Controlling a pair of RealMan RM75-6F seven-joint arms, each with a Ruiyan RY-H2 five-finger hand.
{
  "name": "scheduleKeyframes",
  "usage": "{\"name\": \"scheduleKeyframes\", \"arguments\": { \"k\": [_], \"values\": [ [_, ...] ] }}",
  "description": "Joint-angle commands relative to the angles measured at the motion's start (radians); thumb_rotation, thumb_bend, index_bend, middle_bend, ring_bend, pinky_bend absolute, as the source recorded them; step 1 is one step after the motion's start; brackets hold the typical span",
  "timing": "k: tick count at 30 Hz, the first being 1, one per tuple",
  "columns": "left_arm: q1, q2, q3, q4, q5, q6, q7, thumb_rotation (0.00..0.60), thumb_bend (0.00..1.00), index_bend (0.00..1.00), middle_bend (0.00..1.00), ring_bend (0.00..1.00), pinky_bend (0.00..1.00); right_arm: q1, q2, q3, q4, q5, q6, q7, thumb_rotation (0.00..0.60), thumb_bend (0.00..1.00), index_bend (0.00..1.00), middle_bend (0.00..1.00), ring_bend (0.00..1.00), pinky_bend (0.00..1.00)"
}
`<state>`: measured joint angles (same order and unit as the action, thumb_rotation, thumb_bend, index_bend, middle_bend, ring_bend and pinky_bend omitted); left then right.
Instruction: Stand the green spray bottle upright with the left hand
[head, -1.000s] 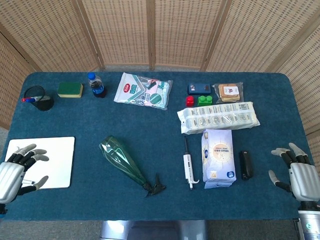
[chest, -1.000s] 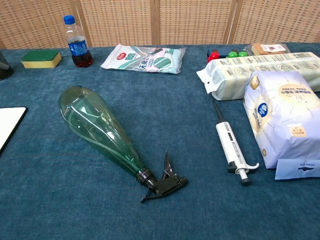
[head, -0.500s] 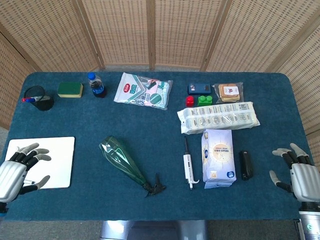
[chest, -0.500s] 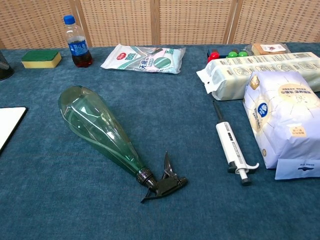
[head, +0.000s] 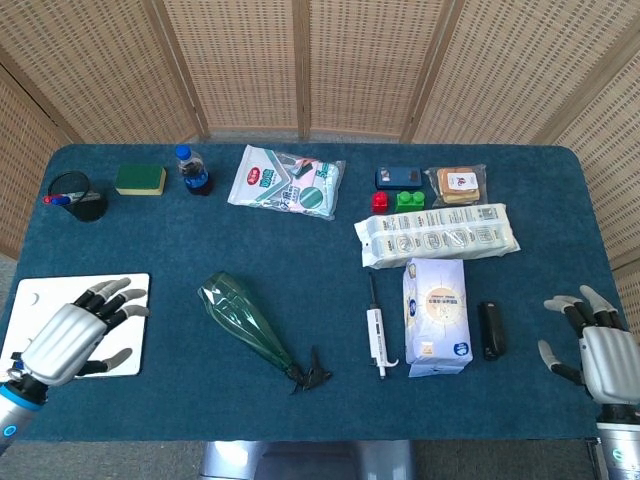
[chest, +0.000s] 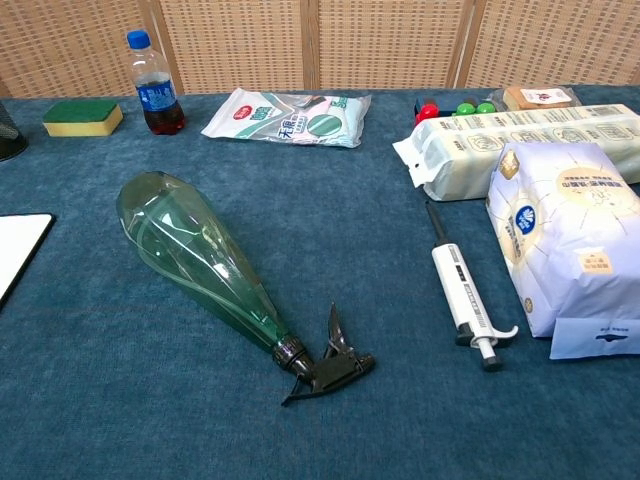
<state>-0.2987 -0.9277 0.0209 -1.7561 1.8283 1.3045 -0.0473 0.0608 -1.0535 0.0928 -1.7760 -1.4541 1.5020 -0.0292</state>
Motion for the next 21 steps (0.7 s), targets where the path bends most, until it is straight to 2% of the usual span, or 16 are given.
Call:
{"name": "scheduleKeyframes", "arguments": {
  "k": [1, 3, 6, 11, 21],
  "values": [
    [-0.068, 0.002, -0.012, -0.03, 0.024, -0.091, 0.077, 0.6, 0.3, 0.24, 0.1, 0.03, 0.09, -0.006, 0.002, -0.001, -0.003, -0.003, 0.009, -0.002, 0.6, 0.38, 0.3, 0.29, 0.1, 0.16],
    [-0.108, -0.015, -0.02, -0.046, 0.036, -0.143, 0.121, 0.6, 0.3, 0.22, 0.05, 0.0, 0.04, -0.011, 0.004, -0.001, -0.005, -0.004, 0.018, -0.002, 0.6, 0.38, 0.3, 0.29, 0.1, 0.16],
    [-0.159, -0.04, -0.032, -0.066, 0.04, -0.212, 0.168, 0.6, 0.3, 0.21, 0.03, 0.0, 0.02, -0.019, 0.008, -0.002, -0.007, -0.006, 0.03, 0.001, 0.6, 0.38, 0.3, 0.29, 0.1, 0.16],
    [-0.234, -0.095, -0.055, -0.085, 0.034, -0.3, 0.229, 0.6, 0.3, 0.21, 0.02, 0.0, 0.0, -0.035, 0.014, -0.002, -0.004, -0.006, 0.051, 0.01, 0.6, 0.38, 0.3, 0.29, 0.1, 0.16],
    [-0.348, -0.202, -0.065, -0.077, 0.01, -0.447, 0.317, 0.6, 0.3, 0.21, 0.01, 0.0, 0.0, -0.058, 0.025, -0.003, 0.003, -0.004, 0.077, 0.03, 0.6, 0.38, 0.3, 0.29, 0.1, 0.16]
  ]
}}
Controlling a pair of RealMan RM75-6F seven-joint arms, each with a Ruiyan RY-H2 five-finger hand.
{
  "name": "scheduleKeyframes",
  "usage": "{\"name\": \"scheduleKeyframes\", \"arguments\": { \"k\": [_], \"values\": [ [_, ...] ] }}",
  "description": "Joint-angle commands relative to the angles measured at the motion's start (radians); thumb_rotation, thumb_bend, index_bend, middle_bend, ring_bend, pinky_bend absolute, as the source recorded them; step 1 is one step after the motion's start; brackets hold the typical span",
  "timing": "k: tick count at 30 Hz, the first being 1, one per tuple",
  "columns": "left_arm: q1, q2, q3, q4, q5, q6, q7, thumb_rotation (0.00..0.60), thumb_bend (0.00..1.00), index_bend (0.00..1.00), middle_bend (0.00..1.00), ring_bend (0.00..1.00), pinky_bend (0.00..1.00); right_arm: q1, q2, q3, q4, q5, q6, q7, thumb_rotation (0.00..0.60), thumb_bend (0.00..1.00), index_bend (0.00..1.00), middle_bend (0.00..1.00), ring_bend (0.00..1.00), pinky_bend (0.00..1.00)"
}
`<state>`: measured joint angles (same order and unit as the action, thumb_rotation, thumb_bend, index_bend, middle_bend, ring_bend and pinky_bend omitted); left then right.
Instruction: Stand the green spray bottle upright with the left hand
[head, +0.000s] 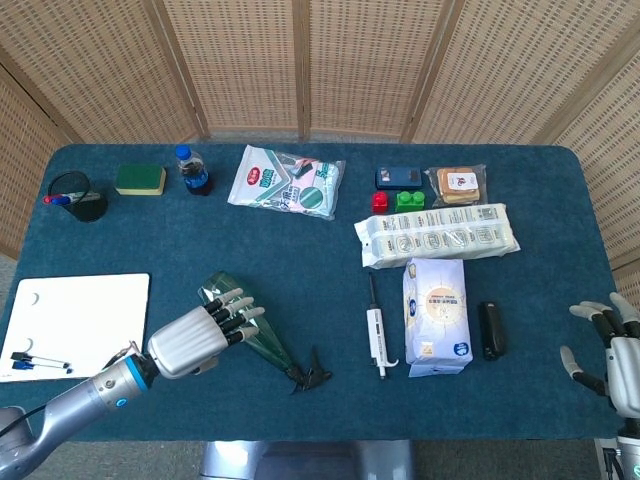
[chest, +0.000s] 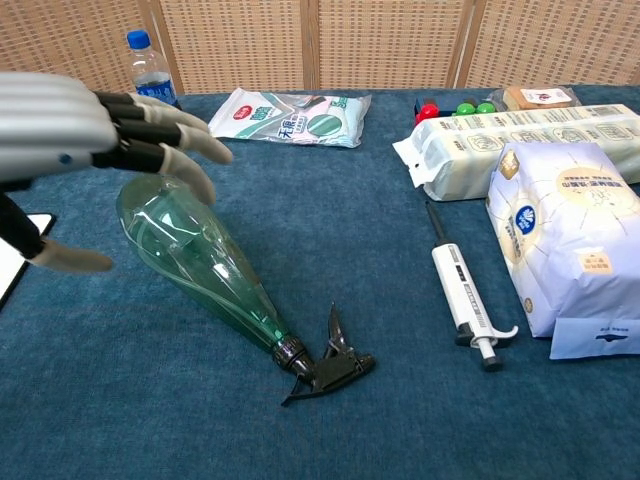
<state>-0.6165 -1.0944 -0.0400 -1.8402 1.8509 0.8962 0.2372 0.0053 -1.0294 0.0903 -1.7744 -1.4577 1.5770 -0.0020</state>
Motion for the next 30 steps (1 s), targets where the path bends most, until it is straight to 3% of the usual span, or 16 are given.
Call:
{"name": "scheduleKeyframes", "arguments": {
  "k": [1, 14, 30],
  "values": [
    [-0.037, -0.045, -0.006, 0.009, -0.02, -0.048, 0.041, 0.6, 0.3, 0.21, 0.01, 0.0, 0.0, -0.003, 0.001, 0.0, 0.002, -0.001, 0.002, 0.004, 0.6, 0.38, 0.3, 0.29, 0.1, 0.16],
    [-0.113, -0.211, -0.029, 0.035, -0.204, -0.208, 0.278, 0.6, 0.3, 0.21, 0.02, 0.0, 0.0, -0.015, 0.004, 0.003, 0.024, 0.005, 0.008, 0.035, 0.6, 0.38, 0.3, 0.29, 0.1, 0.16],
    [-0.155, -0.35, -0.02, 0.117, -0.411, -0.232, 0.48, 0.6, 0.3, 0.21, 0.02, 0.0, 0.0, -0.041, 0.01, 0.005, 0.049, 0.008, 0.03, 0.086, 0.6, 0.38, 0.3, 0.29, 0.1, 0.16]
  ]
}}
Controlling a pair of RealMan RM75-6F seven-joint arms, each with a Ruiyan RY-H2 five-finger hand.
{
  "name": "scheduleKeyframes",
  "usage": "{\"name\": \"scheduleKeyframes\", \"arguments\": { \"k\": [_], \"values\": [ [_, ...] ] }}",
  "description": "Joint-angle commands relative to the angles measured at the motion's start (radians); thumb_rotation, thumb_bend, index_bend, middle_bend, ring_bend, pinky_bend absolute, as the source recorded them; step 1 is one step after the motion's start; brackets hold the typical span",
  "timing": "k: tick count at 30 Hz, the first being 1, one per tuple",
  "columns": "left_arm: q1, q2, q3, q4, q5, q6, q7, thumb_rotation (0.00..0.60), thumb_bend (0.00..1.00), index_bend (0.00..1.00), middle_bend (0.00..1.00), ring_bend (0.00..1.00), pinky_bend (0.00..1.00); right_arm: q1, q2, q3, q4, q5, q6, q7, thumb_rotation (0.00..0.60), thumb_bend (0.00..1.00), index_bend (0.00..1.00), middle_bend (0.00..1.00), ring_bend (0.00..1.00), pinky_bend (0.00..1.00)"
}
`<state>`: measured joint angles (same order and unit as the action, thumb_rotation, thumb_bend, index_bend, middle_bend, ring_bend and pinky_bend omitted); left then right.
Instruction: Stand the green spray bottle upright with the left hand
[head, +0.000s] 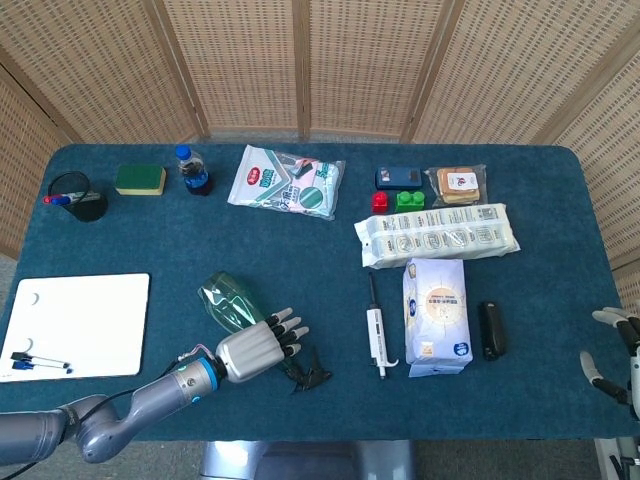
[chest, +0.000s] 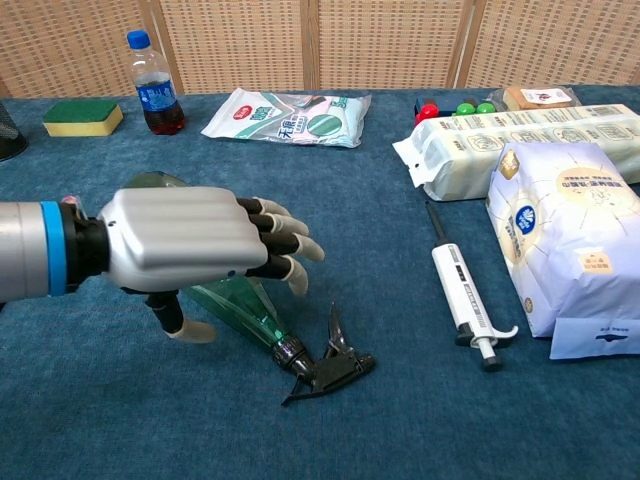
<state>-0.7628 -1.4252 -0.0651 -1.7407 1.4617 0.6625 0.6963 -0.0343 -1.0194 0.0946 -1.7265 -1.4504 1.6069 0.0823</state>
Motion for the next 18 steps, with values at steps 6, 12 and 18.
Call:
{"name": "scheduleKeyframes", "arguments": {
  "k": [6, 12, 18],
  "values": [
    [-0.029, -0.058, 0.019, 0.055, -0.078, 0.012, 0.06, 0.599, 0.3, 0.21, 0.03, 0.0, 0.0, -0.007, 0.001, 0.003, 0.007, 0.005, 0.003, 0.012, 0.6, 0.38, 0.3, 0.29, 0.1, 0.16],
    [-0.033, -0.099, 0.033, 0.094, -0.056, 0.062, 0.041, 0.6, 0.3, 0.33, 0.21, 0.11, 0.19, -0.013, 0.003, 0.004, 0.009, 0.004, 0.008, 0.021, 0.6, 0.38, 0.3, 0.29, 0.1, 0.16],
    [-0.039, -0.12, 0.052, 0.135, -0.022, 0.092, 0.017, 0.6, 0.3, 0.49, 0.45, 0.37, 0.39, -0.017, 0.001, 0.006, 0.007, 0.001, 0.012, 0.027, 0.6, 0.38, 0.3, 0.29, 0.1, 0.16]
  ]
}}
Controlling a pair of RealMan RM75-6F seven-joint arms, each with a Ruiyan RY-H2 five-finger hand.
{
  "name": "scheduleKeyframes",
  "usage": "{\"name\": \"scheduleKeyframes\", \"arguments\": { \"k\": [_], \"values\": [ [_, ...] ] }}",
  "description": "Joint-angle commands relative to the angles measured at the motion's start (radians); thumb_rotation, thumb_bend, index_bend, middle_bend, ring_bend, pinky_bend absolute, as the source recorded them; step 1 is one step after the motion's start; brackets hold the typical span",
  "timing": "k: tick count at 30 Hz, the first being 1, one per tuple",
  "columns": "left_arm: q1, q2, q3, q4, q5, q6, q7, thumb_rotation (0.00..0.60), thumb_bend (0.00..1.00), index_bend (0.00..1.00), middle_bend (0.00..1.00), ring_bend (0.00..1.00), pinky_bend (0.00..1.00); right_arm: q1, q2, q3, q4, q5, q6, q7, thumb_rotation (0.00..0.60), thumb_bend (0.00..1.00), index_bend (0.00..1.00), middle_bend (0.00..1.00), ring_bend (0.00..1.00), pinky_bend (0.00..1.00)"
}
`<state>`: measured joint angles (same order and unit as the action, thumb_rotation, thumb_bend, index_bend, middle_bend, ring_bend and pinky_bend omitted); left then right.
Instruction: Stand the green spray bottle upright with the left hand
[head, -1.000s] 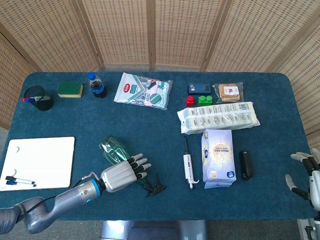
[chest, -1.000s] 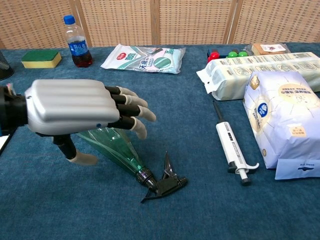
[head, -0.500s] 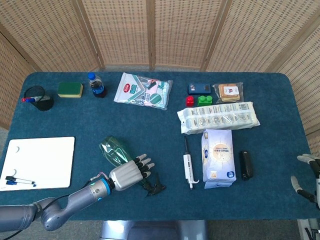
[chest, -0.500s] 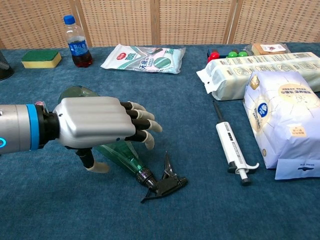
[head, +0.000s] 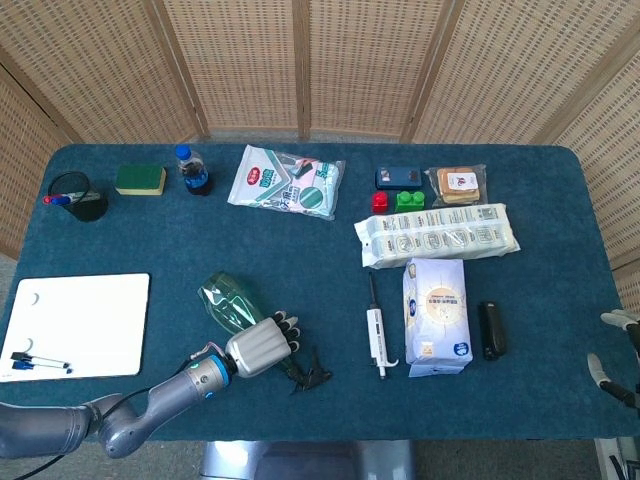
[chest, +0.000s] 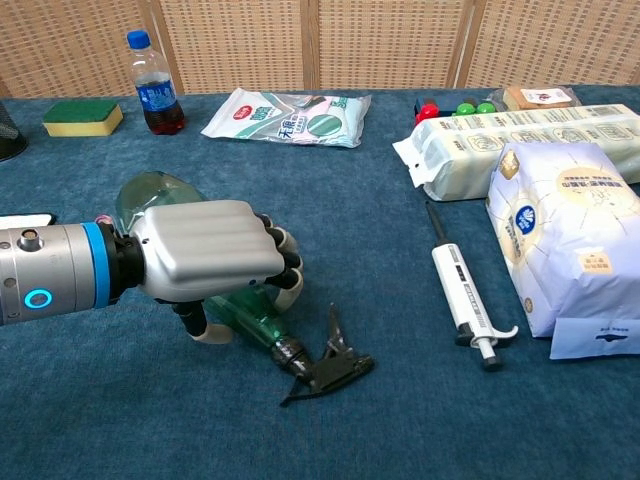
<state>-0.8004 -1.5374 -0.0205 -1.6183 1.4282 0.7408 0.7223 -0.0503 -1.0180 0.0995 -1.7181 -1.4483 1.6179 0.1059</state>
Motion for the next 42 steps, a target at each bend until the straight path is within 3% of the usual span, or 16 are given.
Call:
{"name": "scheduleKeyframes", "arguments": {
  "k": [1, 5, 9, 10, 13, 15, 17, 23, 28, 36, 42],
  "values": [
    [-0.002, -0.01, 0.01, 0.019, 0.019, 0.019, -0.015, 0.6, 0.3, 0.5, 0.47, 0.4, 0.39, -0.001, 0.0, 0.002, -0.002, -0.001, 0.002, 0.006, 0.6, 0.38, 0.3, 0.29, 0.1, 0.16],
    [-0.001, -0.013, 0.014, 0.037, 0.037, 0.045, -0.046, 0.6, 0.3, 0.56, 0.55, 0.5, 0.41, -0.002, -0.001, 0.003, -0.003, -0.005, 0.004, 0.01, 0.6, 0.38, 0.3, 0.29, 0.1, 0.16],
    [0.0, -0.009, 0.015, 0.052, 0.055, 0.068, -0.086, 0.6, 0.31, 0.57, 0.6, 0.57, 0.57, -0.003, -0.002, 0.004, -0.006, -0.007, 0.006, 0.011, 0.6, 0.38, 0.3, 0.29, 0.1, 0.16],
    [0.001, -0.007, 0.012, 0.057, 0.057, 0.077, -0.102, 0.6, 0.31, 0.57, 0.6, 0.57, 0.58, -0.004, -0.002, 0.005, -0.007, -0.008, 0.008, 0.012, 0.6, 0.38, 0.3, 0.29, 0.1, 0.16],
    [0.013, 0.006, -0.002, 0.058, 0.067, 0.122, -0.172, 0.6, 0.31, 0.57, 0.6, 0.57, 0.46, -0.005, -0.002, 0.005, -0.008, -0.009, 0.009, 0.014, 0.6, 0.38, 0.3, 0.29, 0.1, 0.16],
    [0.023, 0.02, -0.013, 0.051, 0.072, 0.154, -0.233, 0.6, 0.31, 0.57, 0.59, 0.56, 0.51, -0.005, -0.003, 0.006, -0.008, -0.009, 0.009, 0.014, 0.6, 0.38, 0.3, 0.29, 0.1, 0.16],
    [0.047, 0.054, -0.04, 0.029, 0.068, 0.215, -0.348, 0.6, 0.31, 0.56, 0.58, 0.55, 0.59, -0.001, -0.006, 0.007, -0.008, -0.012, 0.004, 0.014, 0.6, 0.38, 0.3, 0.29, 0.1, 0.16],
    [0.11, 0.137, -0.094, -0.004, 0.072, 0.359, -0.621, 0.6, 0.3, 0.53, 0.55, 0.53, 0.66, 0.014, -0.016, 0.008, -0.006, -0.014, -0.019, 0.007, 0.6, 0.38, 0.3, 0.29, 0.1, 0.16],
    [0.185, 0.185, -0.131, 0.003, 0.06, 0.485, -0.948, 0.6, 0.31, 0.52, 0.54, 0.52, 0.65, 0.029, -0.025, 0.01, -0.009, -0.016, -0.037, -0.004, 0.6, 0.38, 0.3, 0.29, 0.1, 0.16],
    [0.258, 0.177, -0.148, 0.077, 0.007, 0.526, -1.418, 0.6, 0.31, 0.49, 0.5, 0.48, 0.64, 0.046, -0.03, 0.013, -0.027, -0.018, -0.057, -0.033, 0.6, 0.38, 0.3, 0.29, 0.1, 0.16],
    [0.275, 0.167, -0.154, 0.13, -0.015, 0.491, -1.65, 0.6, 0.31, 0.48, 0.46, 0.44, 0.6, 0.05, -0.031, 0.014, -0.04, -0.016, -0.06, -0.046, 0.6, 0.38, 0.3, 0.29, 0.1, 0.16]
  ]
}}
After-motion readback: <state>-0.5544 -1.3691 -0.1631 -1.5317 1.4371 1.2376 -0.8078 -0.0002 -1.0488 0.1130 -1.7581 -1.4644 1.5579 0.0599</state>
